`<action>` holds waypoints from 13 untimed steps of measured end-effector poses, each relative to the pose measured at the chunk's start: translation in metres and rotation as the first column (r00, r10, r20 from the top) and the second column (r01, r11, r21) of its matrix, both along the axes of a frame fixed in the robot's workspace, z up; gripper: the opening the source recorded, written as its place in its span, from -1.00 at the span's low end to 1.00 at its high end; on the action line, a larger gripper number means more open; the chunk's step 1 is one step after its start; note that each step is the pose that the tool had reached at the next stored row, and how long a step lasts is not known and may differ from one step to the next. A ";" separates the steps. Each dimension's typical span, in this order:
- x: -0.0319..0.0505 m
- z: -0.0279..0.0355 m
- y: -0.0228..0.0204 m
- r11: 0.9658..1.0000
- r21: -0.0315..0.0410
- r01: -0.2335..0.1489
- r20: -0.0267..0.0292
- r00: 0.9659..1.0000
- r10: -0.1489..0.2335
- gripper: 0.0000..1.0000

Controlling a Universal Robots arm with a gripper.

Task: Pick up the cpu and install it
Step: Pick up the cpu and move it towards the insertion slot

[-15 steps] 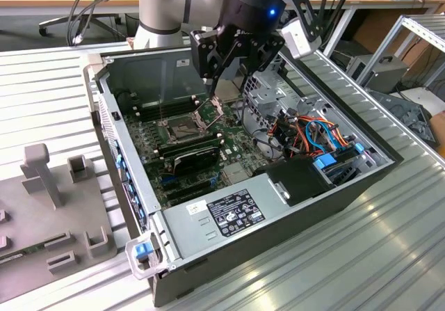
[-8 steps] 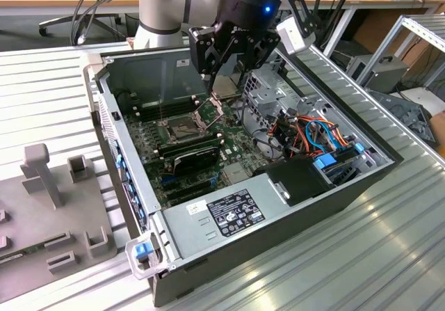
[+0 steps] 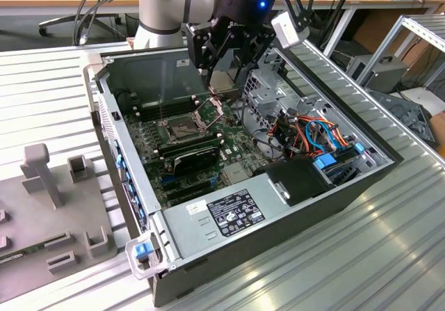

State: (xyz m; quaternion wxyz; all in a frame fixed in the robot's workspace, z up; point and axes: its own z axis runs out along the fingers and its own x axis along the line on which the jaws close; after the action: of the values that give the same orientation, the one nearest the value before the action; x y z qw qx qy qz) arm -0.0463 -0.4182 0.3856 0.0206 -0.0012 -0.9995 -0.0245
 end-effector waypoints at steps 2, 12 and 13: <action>0.0005 -0.0003 0.0030 1.000 0.000 -0.001 0.000 1.000 0.001 0.09; 0.0034 -0.0021 0.0148 1.000 0.000 -0.004 0.000 1.000 0.004 0.09; 0.0041 -0.0026 0.0165 1.000 0.000 -0.004 0.000 1.000 0.004 0.09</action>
State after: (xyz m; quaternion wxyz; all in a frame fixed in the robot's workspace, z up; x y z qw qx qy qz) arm -0.0422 -0.4017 0.3829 0.0206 0.0007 -0.9995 -0.0245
